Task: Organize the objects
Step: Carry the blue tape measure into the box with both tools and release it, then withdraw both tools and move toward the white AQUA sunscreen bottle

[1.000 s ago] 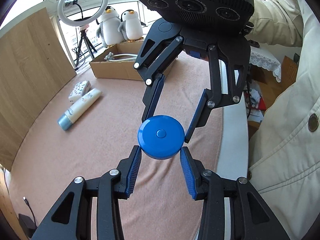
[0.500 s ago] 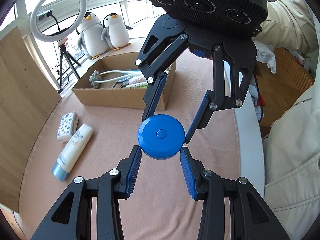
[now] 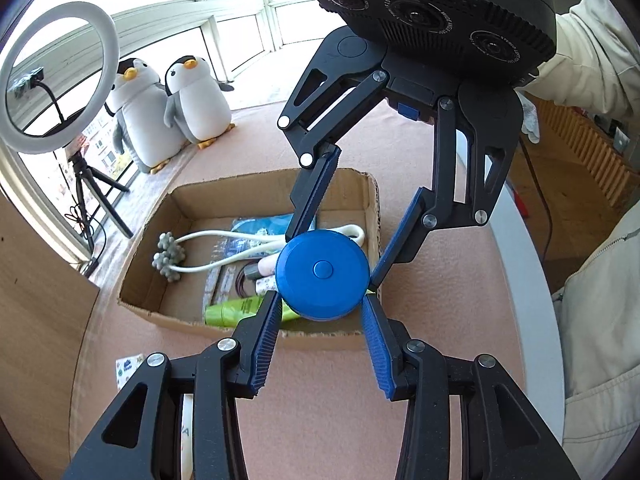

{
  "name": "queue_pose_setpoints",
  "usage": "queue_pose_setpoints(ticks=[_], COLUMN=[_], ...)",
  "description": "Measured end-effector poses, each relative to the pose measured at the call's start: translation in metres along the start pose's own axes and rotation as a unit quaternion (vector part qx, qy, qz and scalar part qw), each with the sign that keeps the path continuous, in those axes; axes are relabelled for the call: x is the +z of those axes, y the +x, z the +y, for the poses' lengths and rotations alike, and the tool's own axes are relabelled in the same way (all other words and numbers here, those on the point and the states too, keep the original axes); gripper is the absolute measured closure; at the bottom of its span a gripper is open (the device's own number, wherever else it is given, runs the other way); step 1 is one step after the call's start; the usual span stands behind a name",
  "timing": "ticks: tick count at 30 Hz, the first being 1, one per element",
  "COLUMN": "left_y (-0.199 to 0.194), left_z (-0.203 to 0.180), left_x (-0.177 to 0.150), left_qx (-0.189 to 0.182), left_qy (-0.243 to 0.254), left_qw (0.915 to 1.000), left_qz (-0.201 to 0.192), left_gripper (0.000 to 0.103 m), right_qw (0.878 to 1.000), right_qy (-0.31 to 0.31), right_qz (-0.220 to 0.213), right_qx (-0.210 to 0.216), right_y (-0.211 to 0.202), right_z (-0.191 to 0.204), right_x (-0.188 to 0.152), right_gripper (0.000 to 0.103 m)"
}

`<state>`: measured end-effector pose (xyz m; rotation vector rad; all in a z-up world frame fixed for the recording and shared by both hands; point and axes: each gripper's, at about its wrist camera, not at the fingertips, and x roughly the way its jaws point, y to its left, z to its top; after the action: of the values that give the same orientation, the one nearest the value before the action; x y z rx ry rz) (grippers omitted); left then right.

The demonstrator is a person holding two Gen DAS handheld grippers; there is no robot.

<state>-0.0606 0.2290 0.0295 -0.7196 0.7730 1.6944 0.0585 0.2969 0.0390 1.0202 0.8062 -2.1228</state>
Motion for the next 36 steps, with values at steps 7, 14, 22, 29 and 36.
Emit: queue_pose_setpoints(ticks=[7, 14, 22, 29, 36], left_y=[0.03, 0.04, 0.013, -0.031, -0.077], left_z=[0.01, 0.009, 0.008, 0.003, -0.001], left_x=[0.015, 0.002, -0.03, -0.083, -0.158], left_qx=[-0.019, 0.011, 0.049, 0.097, 0.172], left_qy=[-0.009, -0.039, -0.089, -0.161, -0.287], left_qw=[0.9998, 0.999, 0.9948, 0.9822, 0.9418], left_qz=[0.0, 0.019, 0.008, 0.008, 0.031], left_gripper=[0.056, 0.024, 0.022, 0.017, 0.0], right_qw=[1.0, 0.998, 0.999, 0.999, 0.998], right_qy=[0.02, 0.061, 0.046, 0.026, 0.006], right_qz=[0.002, 0.002, 0.005, 0.013, 0.052], right_qx=[-0.011, -0.015, -0.024, -0.029, -0.034], right_y=[0.005, 0.006, 0.009, 0.022, 0.07], right_z=[-0.011, -0.016, -0.011, -0.009, -0.005], right_x=[-0.019, -0.028, -0.009, 0.032, 0.102], right_gripper=[0.061, 0.059, 0.058, 0.05, 0.044])
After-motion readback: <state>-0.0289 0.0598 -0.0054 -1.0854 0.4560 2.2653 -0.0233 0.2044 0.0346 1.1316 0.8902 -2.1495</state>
